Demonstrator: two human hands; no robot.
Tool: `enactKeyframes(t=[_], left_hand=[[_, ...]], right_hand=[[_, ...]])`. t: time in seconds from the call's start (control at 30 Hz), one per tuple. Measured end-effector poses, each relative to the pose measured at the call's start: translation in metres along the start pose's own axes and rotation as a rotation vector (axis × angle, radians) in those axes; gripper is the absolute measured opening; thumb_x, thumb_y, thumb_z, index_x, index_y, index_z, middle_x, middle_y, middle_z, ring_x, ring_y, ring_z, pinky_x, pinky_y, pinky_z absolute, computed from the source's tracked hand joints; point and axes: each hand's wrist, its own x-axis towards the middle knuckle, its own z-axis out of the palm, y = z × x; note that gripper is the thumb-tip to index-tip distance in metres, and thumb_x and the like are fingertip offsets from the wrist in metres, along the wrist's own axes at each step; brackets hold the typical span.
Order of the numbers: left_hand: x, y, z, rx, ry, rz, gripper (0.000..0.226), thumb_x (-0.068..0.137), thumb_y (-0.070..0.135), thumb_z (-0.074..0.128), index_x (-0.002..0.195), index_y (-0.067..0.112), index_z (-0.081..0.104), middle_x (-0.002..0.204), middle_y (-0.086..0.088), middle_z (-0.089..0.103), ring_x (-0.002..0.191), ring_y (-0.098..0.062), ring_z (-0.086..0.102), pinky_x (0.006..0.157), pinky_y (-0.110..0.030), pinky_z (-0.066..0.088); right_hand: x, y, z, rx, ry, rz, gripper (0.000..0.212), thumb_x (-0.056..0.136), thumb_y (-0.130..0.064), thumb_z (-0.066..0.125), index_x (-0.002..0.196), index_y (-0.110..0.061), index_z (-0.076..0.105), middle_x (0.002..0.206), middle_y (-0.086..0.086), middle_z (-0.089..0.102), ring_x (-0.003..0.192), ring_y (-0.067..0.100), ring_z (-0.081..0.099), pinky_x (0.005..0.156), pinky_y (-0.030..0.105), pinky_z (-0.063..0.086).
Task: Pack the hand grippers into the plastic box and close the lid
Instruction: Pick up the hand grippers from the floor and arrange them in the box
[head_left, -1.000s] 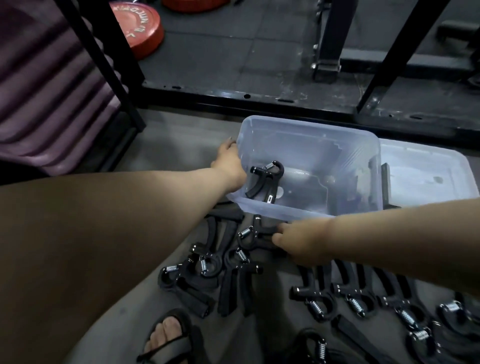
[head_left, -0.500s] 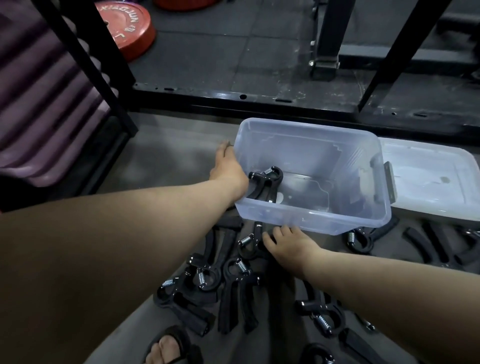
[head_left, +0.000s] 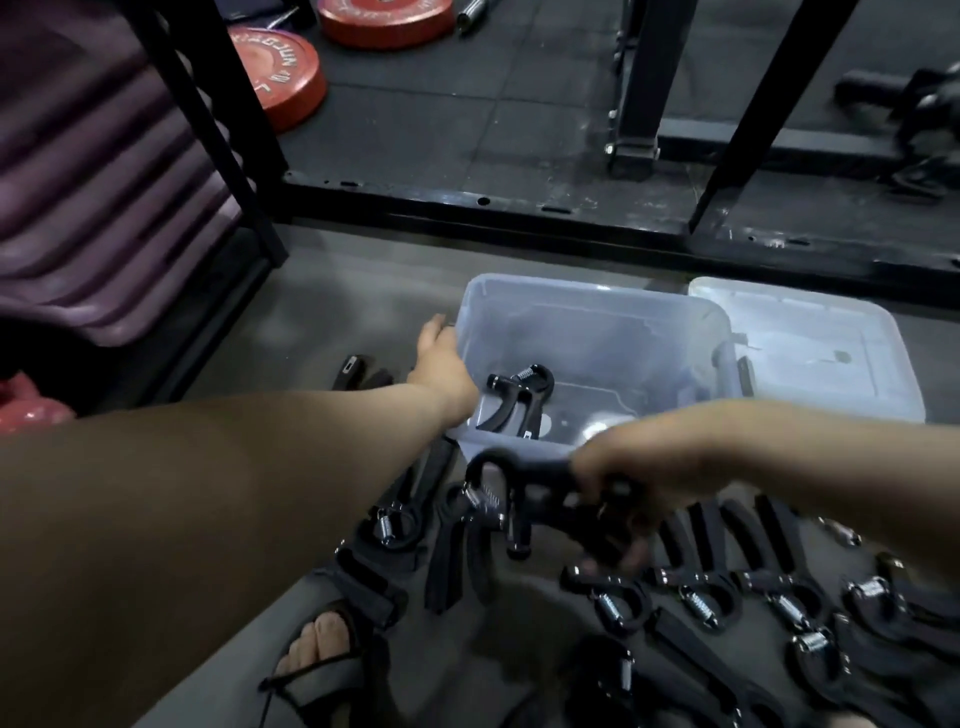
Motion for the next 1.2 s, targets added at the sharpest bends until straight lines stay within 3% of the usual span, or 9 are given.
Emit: enactKeyframes(t=[0.1,0.23,0.37,0.53,0.6,0.77,0.83,0.97,1.2], left_hand=[[-0.021,0.001,0.004,0.165,0.1,-0.026,0.056,0.101,0.014,0.04,0.152,0.03,0.026,0.137,0.005,0.039,0.114,-0.02,0.045,0.088,-0.018,0.034],[-0.035,0.0,-0.003,0.121,0.025,-0.067,0.068,0.09,0.0,0.049,0.152,0.013,0.025,0.16,-0.005,0.012,0.138,-0.03,0.031,0.11,-0.036,0.028],[-0.027,0.017,-0.003,0.218,0.113,-0.178,0.062,0.084,0.002,0.048,0.144,0.012,0.031,0.159,0.005,0.008,0.132,-0.031,0.03,0.11,-0.044,0.033],[-0.007,0.018,-0.002,0.186,0.085,-0.135,0.056,0.089,0.004,0.047,0.142,0.01,0.031,0.159,0.009,0.006,0.129,-0.033,0.037,0.105,-0.044,0.037],[-0.005,0.017,0.0,0.189,0.081,-0.133,0.057,0.088,0.004,0.046,0.143,0.01,0.029,0.158,0.01,0.005,0.127,-0.034,0.038,0.103,-0.044,0.038],[-0.001,0.014,0.003,0.206,0.072,-0.134,0.057,0.085,0.0,0.045,0.139,0.008,0.03,0.156,0.012,0.004,0.117,-0.035,0.046,0.088,-0.043,0.044],[0.0,0.014,0.002,0.228,0.067,-0.131,0.057,0.084,-0.001,0.045,0.138,0.008,0.03,0.156,0.011,0.003,0.116,-0.034,0.046,0.081,-0.04,0.042],[0.01,0.013,-0.001,0.292,0.025,-0.102,0.05,0.086,0.004,0.042,0.134,0.008,0.03,0.153,0.005,0.006,0.111,-0.033,0.046,0.079,-0.04,0.037],[0.015,0.011,-0.001,0.433,0.0,-0.102,0.04,0.092,0.015,0.054,0.124,0.012,0.029,0.137,-0.01,0.027,0.107,-0.039,0.052,0.073,-0.043,0.034]], right_hand=[[-0.043,0.01,-0.016,0.224,-0.106,-0.164,0.05,0.078,-0.01,0.036,0.122,0.008,0.052,0.113,0.031,0.059,0.108,0.042,0.062,0.081,0.047,0.056],[-0.06,0.022,-0.039,0.449,0.119,-0.304,0.037,0.086,-0.006,0.038,0.118,-0.006,0.056,0.12,0.025,0.062,0.109,0.037,0.064,0.089,0.048,0.053],[-0.029,0.028,-0.074,0.513,0.397,-0.142,0.022,0.087,-0.005,0.05,0.108,-0.003,0.057,0.104,0.02,0.063,0.097,0.035,0.068,0.09,0.043,0.055],[0.027,0.024,-0.09,0.514,0.546,-0.008,0.014,0.094,0.003,0.044,0.09,0.003,0.058,0.082,0.02,0.066,0.071,0.03,0.069,0.058,0.039,0.06],[0.043,0.019,-0.091,0.548,0.599,-0.017,0.023,0.096,0.004,0.042,0.079,0.0,0.058,0.071,0.016,0.064,0.074,0.028,0.064,0.074,0.041,0.057],[0.102,0.033,-0.114,0.301,0.565,0.159,0.011,0.085,-0.011,0.053,0.088,-0.007,0.063,0.087,0.009,0.065,0.082,0.026,0.065,0.085,0.04,0.052],[0.135,0.053,-0.138,0.203,0.572,0.217,0.033,0.077,-0.004,0.054,0.108,-0.004,0.066,0.105,0.014,0.07,0.086,0.028,0.07,0.088,0.051,0.054],[0.106,0.027,-0.112,0.059,0.761,0.225,0.022,0.086,-0.001,0.049,0.102,-0.005,0.064,0.091,0.015,0.06,0.074,0.025,0.058,0.06,0.034,0.055],[0.121,0.022,-0.108,0.042,0.8,0.207,0.021,0.092,-0.005,0.039,0.094,-0.011,0.059,0.078,0.01,0.059,0.06,0.021,0.055,0.054,0.029,0.052]])
